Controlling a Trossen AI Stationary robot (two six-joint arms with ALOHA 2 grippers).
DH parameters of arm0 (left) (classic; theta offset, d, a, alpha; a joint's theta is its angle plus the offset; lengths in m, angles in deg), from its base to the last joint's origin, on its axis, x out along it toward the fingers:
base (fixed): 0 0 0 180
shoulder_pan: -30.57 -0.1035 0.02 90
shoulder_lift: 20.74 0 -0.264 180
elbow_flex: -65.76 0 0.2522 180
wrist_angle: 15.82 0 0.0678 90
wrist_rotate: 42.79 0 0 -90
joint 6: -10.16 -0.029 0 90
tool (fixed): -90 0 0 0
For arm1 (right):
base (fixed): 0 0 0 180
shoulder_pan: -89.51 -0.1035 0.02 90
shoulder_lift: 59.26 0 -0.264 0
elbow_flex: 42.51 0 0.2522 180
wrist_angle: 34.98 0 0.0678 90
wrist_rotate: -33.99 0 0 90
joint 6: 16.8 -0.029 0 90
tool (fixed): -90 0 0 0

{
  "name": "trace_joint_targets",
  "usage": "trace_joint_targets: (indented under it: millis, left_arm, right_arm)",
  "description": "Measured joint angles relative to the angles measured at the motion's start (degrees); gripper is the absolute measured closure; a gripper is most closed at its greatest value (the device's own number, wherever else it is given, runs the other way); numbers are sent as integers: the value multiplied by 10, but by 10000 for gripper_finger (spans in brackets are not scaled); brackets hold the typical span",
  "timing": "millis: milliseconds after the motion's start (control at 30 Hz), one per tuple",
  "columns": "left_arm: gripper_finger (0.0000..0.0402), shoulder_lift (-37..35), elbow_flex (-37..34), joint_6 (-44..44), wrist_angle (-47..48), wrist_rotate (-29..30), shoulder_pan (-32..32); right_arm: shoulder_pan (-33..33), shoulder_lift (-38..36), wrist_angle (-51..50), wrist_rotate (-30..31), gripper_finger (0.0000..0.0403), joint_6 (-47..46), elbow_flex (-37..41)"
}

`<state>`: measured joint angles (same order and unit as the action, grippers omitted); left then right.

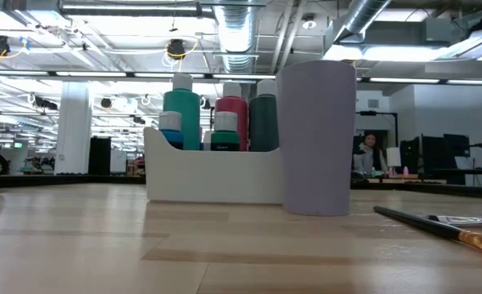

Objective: Pick & Place Paint Supplies
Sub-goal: Put the white paint bottle into the white bin

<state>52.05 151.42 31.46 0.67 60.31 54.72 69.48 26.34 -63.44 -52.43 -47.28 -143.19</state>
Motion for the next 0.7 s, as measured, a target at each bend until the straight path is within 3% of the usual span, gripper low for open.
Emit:
trace_joint_targets:
  millis: [433, 700]
  left_arm:
    - [238, 5, 0, 2, -11, -24, -18]
    - [238, 5, 0, 1, -11, -34, -17]
  right_arm:
    - [-16, 96, 68, 6, 90, -23, 0]
    - [-16, 103, 61, 3, 98, -26, 0]
